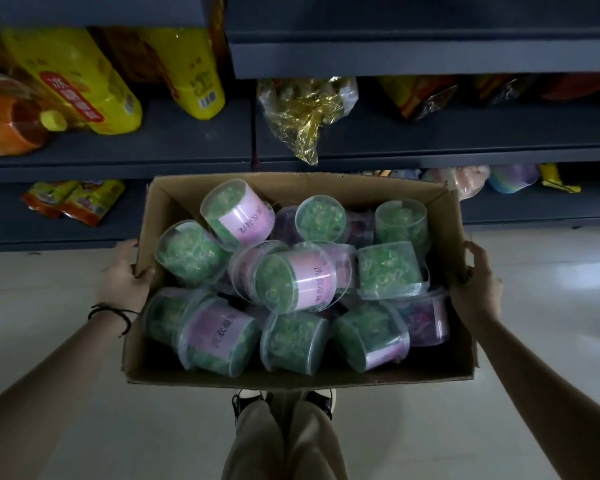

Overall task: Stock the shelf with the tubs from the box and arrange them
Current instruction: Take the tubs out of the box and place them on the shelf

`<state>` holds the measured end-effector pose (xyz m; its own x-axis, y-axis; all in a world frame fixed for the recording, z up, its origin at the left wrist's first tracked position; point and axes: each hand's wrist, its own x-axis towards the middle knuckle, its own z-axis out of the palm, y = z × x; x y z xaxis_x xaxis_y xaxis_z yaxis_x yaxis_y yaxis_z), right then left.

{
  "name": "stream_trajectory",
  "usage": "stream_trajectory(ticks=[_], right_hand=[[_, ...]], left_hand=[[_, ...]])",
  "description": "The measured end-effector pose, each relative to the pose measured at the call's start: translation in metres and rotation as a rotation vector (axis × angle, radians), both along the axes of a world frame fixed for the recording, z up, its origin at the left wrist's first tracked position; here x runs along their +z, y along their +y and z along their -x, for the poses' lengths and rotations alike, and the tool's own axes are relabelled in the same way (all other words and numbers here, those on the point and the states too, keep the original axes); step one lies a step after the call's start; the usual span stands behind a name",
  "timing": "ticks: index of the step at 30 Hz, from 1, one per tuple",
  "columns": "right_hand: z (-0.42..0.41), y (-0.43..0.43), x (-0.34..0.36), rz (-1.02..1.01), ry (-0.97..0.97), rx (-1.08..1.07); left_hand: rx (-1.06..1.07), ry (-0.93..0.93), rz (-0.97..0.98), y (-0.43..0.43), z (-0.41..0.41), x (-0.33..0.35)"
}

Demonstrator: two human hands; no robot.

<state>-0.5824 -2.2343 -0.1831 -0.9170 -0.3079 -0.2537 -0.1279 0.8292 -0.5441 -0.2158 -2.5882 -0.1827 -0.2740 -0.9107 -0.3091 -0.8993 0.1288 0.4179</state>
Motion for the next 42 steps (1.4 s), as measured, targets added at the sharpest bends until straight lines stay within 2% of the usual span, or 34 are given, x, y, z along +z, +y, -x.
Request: stream_trajectory(ticks=[2,4,6,8,11,14,16,19,22,25,27,29,31,34,36,38,40,42], right_hand=[[-0.004,-0.005,0.003,0.002,-0.021,-0.031],[-0.016,-0.019,0.01,0.014,0.061,-0.046],[-0.032,-0.033,0.015,0.126,0.199,0.04],[-0.053,-0.045,0.019,0.17,0.147,0.139],[-0.07,-0.059,0.024,-0.007,-0.029,0.251],[-0.057,-0.07,0.028,-0.268,-0.156,0.307],[-0.042,-0.076,0.032,-0.326,-0.29,0.306],[-0.035,-0.079,0.039,-0.119,-0.368,0.104],[-0.033,-0.077,0.035,0.228,-0.638,-0.305],[-0.043,-0.082,0.03,0.287,-0.879,-0.521],[-0.057,-0.082,0.024,0.357,-1.026,-0.538],[-0.065,-0.082,0.019,0.336,-1.063,-0.558],[-0.064,-0.083,0.022,0.275,-0.999,-0.514],[-0.067,-0.082,0.037,0.245,-0.801,-0.374],[-0.07,-0.077,0.049,0.263,-0.722,-0.037],[-0.066,-0.065,0.057,0.14,-0.737,0.306],[-0.057,-0.056,0.062,0.087,-0.82,0.466],[-0.054,-0.054,0.065,0.015,-0.664,0.578]], left_hand=[[-0.022,0.043,-0.031,-0.004,0.002,0.008],[-0.072,0.091,0.067,0.001,0.011,0.015],[-0.14,0.209,0.201,0.024,0.028,0.026],[-0.293,0.31,0.214,0.059,0.054,0.039],[-0.594,0.325,0.123,0.111,0.099,0.035],[-0.654,0.178,0.058,0.137,0.128,0.02],[-0.633,0.145,0.053,0.137,0.134,0.017],[-0.583,0.215,0.037,0.13,0.125,0.018],[-0.28,0.449,-0.156,0.129,0.114,0.036],[0.042,0.621,-0.355,0.134,0.111,0.047],[0.159,0.597,-0.427,0.138,0.11,0.047],[0.183,0.507,-0.41,0.143,0.113,0.048],[0.178,0.46,-0.397,0.148,0.117,0.049],[0.167,0.469,-0.435,0.145,0.119,0.047],[0.077,0.411,-0.457,0.138,0.117,0.044],[-0.038,0.333,-0.513,0.129,0.114,0.044],[-0.148,0.228,-0.586,0.123,0.113,0.048],[-0.234,0.102,-0.602,0.121,0.114,0.051]])
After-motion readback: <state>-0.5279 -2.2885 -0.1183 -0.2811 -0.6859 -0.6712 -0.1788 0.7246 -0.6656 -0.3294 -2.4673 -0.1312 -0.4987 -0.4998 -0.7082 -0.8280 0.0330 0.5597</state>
